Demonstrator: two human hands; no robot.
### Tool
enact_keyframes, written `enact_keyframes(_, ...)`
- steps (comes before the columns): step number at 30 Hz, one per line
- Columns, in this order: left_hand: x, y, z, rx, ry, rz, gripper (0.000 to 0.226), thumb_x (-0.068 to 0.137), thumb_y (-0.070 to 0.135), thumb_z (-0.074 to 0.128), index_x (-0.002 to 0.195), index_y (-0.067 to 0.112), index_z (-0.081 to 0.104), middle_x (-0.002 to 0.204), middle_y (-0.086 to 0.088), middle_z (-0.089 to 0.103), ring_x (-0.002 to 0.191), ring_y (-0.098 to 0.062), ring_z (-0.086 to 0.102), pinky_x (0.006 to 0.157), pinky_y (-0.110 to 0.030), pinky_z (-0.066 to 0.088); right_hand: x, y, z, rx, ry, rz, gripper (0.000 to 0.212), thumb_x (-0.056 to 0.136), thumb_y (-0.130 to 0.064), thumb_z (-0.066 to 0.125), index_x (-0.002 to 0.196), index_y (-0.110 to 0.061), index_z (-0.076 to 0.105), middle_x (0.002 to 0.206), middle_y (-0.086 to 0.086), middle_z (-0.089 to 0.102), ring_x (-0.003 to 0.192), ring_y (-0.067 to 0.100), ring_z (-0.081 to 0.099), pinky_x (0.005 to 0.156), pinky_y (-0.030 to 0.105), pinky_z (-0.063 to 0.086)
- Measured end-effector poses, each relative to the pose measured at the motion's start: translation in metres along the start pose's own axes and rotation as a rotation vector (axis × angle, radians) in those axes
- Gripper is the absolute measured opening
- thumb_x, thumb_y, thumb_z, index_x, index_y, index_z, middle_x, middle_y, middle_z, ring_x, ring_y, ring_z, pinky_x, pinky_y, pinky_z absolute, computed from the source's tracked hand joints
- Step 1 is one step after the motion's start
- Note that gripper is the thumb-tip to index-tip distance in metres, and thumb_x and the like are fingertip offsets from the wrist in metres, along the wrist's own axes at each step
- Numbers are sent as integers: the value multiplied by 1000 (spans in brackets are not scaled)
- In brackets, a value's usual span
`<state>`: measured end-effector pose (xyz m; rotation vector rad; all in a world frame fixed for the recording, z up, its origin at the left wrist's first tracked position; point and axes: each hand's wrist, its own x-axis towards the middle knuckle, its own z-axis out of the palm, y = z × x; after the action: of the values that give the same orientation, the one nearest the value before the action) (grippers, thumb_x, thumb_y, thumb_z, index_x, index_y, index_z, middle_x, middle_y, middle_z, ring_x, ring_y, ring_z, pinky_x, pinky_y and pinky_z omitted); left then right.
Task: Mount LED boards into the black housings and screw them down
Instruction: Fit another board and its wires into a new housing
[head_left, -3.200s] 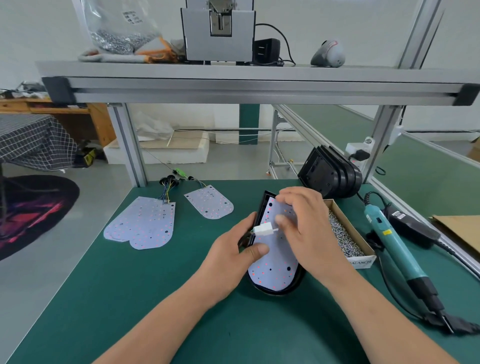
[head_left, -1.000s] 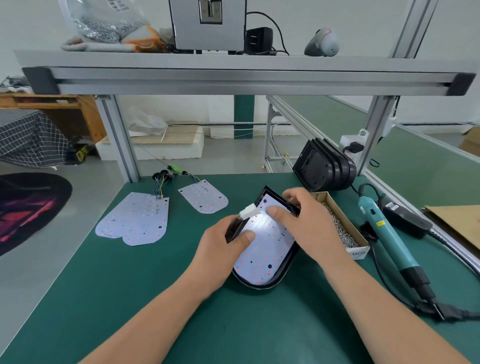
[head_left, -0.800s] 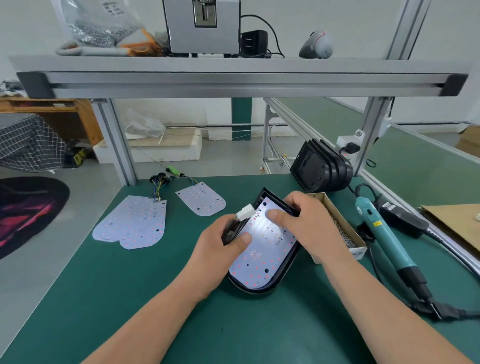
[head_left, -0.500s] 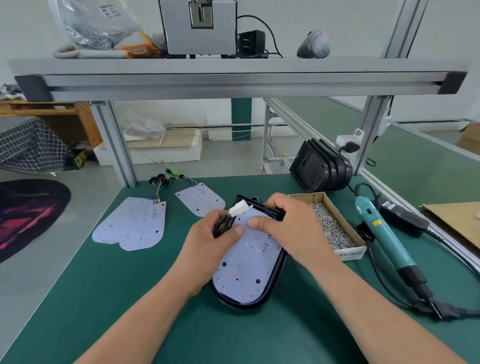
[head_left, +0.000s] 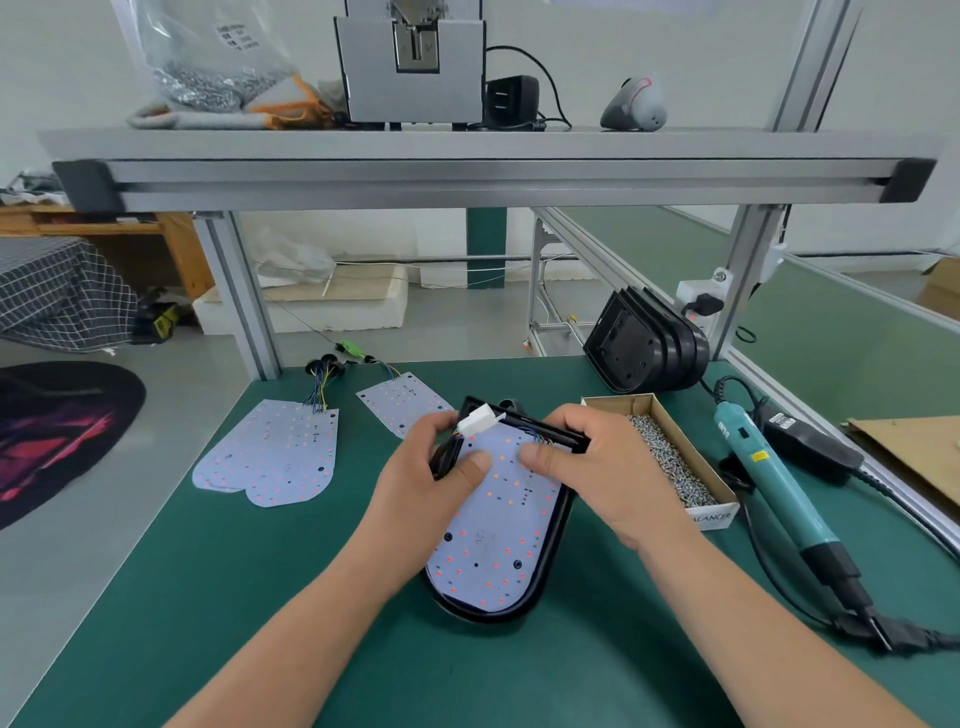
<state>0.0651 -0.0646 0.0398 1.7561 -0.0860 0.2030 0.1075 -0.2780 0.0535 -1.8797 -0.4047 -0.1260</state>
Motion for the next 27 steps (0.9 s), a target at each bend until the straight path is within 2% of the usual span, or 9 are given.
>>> enact_keyframes(2,1,3,-2,-2,0,-8,27,95,35,76,120,39,65,106,4,73,90,-9,66,83,-27,54,-3,-2,1,98,-24,0,31,80,-55,77,85,-25,75,76,-12,66,71,9,58,69,31,44)
enact_keyframes(5,0,4,-4,-113,-37,-73,33,85,40,73,117,33,68,116,-17,69,94,-21,63,94,-47,57,-4,-3,4,516,-58,157,53,96,-66,51,112,-25,81,117,-3,78,105,17,74,77,25,55)
enact_keyframes(9,0,-2,-4,-301,-147,-163,30,95,26,76,123,20,68,118,-6,78,106,-19,75,83,-31,62,-1,3,11,620,-36,211,37,100,-36,55,126,-22,77,133,1,73,126,21,68,107,47,50)
enact_keyframes(13,2,-6,-8,-374,-166,-209,29,93,28,77,121,21,71,121,-11,77,106,-23,75,87,-34,63,-12,8,12,338,-215,116,35,106,-30,46,116,-43,77,107,-20,74,92,1,63,83,31,49)
enact_keyframes(15,2,-8,-8,-423,-149,-239,28,94,24,77,121,18,71,119,-12,77,106,-29,76,90,-44,63,-10,9,7,268,-229,89,39,108,-20,45,126,-39,73,119,-14,75,101,2,66,88,25,54)
enact_keyframes(17,3,-8,-9,-481,-128,-258,15,99,18,73,114,16,72,109,-8,80,95,-25,78,78,-38,64,-6,11,3,261,-274,43,44,104,-4,49,133,-30,69,127,4,74,114,16,67,101,39,56)
enact_keyframes(19,4,-7,-8,-531,-119,-274,16,101,16,70,116,12,71,108,-9,80,93,-26,78,73,-35,63,-5,14,6,129,-291,-60,52,99,4,54,128,-37,68,124,1,75,117,20,68,102,39,55)
enact_keyframes(22,4,-11,-7,-531,-92,-282,24,101,12,68,125,8,68,121,-18,77,104,-36,76,81,-43,64,-5,17,22,-35,-186,-138,59,91,4,59,112,-51,67,112,-17,75,104,1,69,88,25,56)
enact_keyframes(27,4,-13,-5,-521,-37,-289,10,99,10,70,107,12,76,107,-16,79,89,-32,77,72,-39,63,9,26,18,-298,43,-178,37,85,6,58,97,-27,71,91,-13,75,83,-5,64,75,36,57)
